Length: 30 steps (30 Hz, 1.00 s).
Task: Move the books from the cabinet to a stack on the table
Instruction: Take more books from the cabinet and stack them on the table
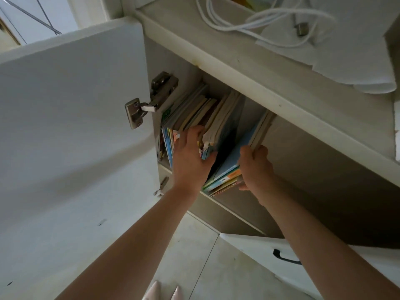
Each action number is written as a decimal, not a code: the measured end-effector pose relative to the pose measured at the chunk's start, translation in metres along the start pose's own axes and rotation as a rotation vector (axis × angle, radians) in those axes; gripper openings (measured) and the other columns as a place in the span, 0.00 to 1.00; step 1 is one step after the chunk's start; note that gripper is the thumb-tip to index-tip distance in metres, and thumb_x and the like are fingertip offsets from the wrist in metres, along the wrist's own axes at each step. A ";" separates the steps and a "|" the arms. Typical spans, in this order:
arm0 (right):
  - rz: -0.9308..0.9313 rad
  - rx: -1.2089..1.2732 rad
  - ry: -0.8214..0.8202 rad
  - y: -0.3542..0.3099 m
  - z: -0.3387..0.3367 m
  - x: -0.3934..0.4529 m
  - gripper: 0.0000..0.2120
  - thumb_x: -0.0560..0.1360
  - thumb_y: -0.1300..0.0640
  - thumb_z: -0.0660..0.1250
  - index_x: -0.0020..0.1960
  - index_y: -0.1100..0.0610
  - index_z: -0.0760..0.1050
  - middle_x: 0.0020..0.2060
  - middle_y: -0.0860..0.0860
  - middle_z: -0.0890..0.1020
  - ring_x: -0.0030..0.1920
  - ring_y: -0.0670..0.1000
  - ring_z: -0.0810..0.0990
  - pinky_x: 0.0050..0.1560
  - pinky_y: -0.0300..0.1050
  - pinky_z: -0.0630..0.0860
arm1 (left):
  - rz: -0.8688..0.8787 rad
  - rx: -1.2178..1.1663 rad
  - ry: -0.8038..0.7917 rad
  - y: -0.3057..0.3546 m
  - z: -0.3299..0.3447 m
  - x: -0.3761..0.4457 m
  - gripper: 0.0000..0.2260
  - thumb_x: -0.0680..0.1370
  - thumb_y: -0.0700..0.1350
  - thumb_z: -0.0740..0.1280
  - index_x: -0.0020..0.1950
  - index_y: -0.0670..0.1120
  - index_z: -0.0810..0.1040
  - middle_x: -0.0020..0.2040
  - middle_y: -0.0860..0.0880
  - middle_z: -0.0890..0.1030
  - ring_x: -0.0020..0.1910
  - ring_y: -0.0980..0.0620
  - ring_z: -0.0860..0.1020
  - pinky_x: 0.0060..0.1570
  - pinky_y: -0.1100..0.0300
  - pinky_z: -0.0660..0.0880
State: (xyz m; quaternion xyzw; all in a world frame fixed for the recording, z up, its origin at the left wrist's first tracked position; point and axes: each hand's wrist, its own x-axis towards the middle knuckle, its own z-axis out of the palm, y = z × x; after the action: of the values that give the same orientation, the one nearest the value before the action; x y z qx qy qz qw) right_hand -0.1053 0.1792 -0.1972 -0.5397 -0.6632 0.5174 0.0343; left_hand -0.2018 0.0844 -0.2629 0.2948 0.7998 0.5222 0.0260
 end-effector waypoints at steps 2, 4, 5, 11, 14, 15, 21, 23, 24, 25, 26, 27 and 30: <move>-0.097 -0.006 0.042 0.002 0.005 -0.004 0.27 0.79 0.47 0.61 0.71 0.56 0.55 0.48 0.52 0.73 0.39 0.48 0.77 0.31 0.39 0.79 | -0.012 -0.050 0.011 0.000 0.003 -0.001 0.28 0.69 0.44 0.76 0.65 0.45 0.70 0.59 0.48 0.78 0.57 0.50 0.78 0.53 0.53 0.79; -0.154 0.006 0.076 0.003 0.011 -0.004 0.38 0.74 0.47 0.68 0.75 0.52 0.49 0.58 0.55 0.75 0.49 0.54 0.81 0.47 0.49 0.82 | -0.025 -0.096 0.003 -0.002 0.005 -0.002 0.29 0.69 0.47 0.76 0.66 0.46 0.69 0.59 0.48 0.78 0.56 0.51 0.78 0.53 0.56 0.79; -0.182 0.014 0.079 0.004 0.014 -0.004 0.42 0.73 0.50 0.71 0.76 0.50 0.47 0.63 0.57 0.74 0.55 0.56 0.80 0.55 0.50 0.79 | -0.029 -0.105 0.000 -0.003 0.007 -0.004 0.29 0.69 0.49 0.76 0.66 0.45 0.70 0.59 0.48 0.77 0.56 0.52 0.78 0.52 0.57 0.79; -0.343 0.044 0.251 0.028 0.030 -0.009 0.46 0.69 0.62 0.74 0.76 0.54 0.48 0.67 0.55 0.70 0.60 0.55 0.77 0.54 0.45 0.80 | -0.058 -0.135 -0.066 -0.017 0.019 -0.015 0.29 0.67 0.61 0.69 0.62 0.45 0.74 0.54 0.48 0.80 0.52 0.53 0.78 0.47 0.61 0.78; -0.366 0.168 0.355 0.049 0.042 -0.002 0.41 0.67 0.56 0.76 0.72 0.56 0.58 0.62 0.53 0.74 0.55 0.50 0.79 0.45 0.31 0.79 | -0.069 -0.151 -0.096 -0.027 0.026 -0.019 0.27 0.70 0.54 0.74 0.65 0.49 0.70 0.59 0.49 0.80 0.55 0.56 0.77 0.49 0.68 0.75; -0.383 0.162 0.397 0.056 0.048 0.000 0.39 0.66 0.51 0.76 0.71 0.57 0.61 0.61 0.53 0.76 0.54 0.50 0.80 0.45 0.32 0.79 | -0.064 -0.146 -0.093 -0.030 0.028 -0.020 0.28 0.70 0.51 0.75 0.66 0.51 0.68 0.60 0.49 0.79 0.57 0.57 0.76 0.51 0.67 0.74; -0.445 0.192 0.527 0.080 0.068 0.022 0.37 0.62 0.41 0.72 0.65 0.56 0.68 0.56 0.54 0.79 0.53 0.52 0.82 0.45 0.39 0.81 | 0.004 -0.136 -0.047 -0.043 0.039 -0.024 0.28 0.71 0.48 0.74 0.68 0.51 0.67 0.60 0.48 0.79 0.59 0.51 0.77 0.53 0.59 0.78; -0.428 0.211 0.516 0.088 0.072 0.026 0.38 0.62 0.42 0.73 0.67 0.55 0.68 0.58 0.54 0.79 0.55 0.53 0.81 0.49 0.44 0.81 | 0.000 -0.134 -0.028 -0.047 0.044 -0.028 0.28 0.71 0.46 0.75 0.67 0.49 0.67 0.60 0.47 0.79 0.59 0.50 0.77 0.54 0.56 0.79; -0.417 0.224 0.507 0.092 0.075 0.028 0.39 0.62 0.42 0.73 0.68 0.55 0.67 0.59 0.54 0.79 0.56 0.53 0.80 0.51 0.47 0.81 | -0.007 -0.127 -0.021 -0.049 0.045 -0.029 0.28 0.71 0.45 0.75 0.67 0.49 0.67 0.60 0.47 0.79 0.59 0.49 0.78 0.54 0.55 0.79; -0.403 0.224 0.506 0.095 0.076 0.031 0.38 0.62 0.43 0.74 0.68 0.56 0.67 0.59 0.54 0.79 0.56 0.53 0.80 0.52 0.47 0.81 | -0.010 -0.120 -0.016 -0.051 0.046 -0.031 0.28 0.71 0.45 0.75 0.67 0.50 0.66 0.60 0.46 0.79 0.59 0.48 0.78 0.54 0.54 0.79; -0.398 0.214 0.511 0.100 0.076 0.034 0.36 0.63 0.46 0.75 0.67 0.56 0.68 0.57 0.52 0.79 0.55 0.53 0.81 0.51 0.46 0.82 | -0.020 -0.114 -0.012 -0.053 0.048 -0.031 0.27 0.71 0.45 0.74 0.66 0.49 0.66 0.60 0.46 0.79 0.59 0.47 0.78 0.53 0.54 0.79; -0.389 0.200 0.525 0.104 0.074 0.037 0.31 0.65 0.50 0.76 0.64 0.57 0.69 0.54 0.50 0.80 0.53 0.52 0.82 0.48 0.41 0.82 | -0.038 -0.108 -0.011 -0.056 0.049 -0.032 0.26 0.72 0.45 0.74 0.66 0.48 0.67 0.59 0.45 0.80 0.58 0.46 0.79 0.52 0.55 0.79; -0.398 0.120 0.572 0.116 0.055 0.044 0.25 0.68 0.61 0.76 0.61 0.60 0.72 0.47 0.46 0.78 0.44 0.48 0.82 0.39 0.31 0.79 | -0.048 -0.074 -0.023 -0.065 0.050 -0.031 0.24 0.71 0.42 0.74 0.64 0.43 0.70 0.58 0.45 0.80 0.54 0.54 0.77 0.46 0.76 0.73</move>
State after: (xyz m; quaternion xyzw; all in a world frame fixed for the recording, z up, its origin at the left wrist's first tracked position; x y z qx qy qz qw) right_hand -0.0773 0.1628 -0.3289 -0.5198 -0.6875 0.3665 0.3505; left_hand -0.1876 0.0916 -0.3486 0.2805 0.7864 0.5472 0.0586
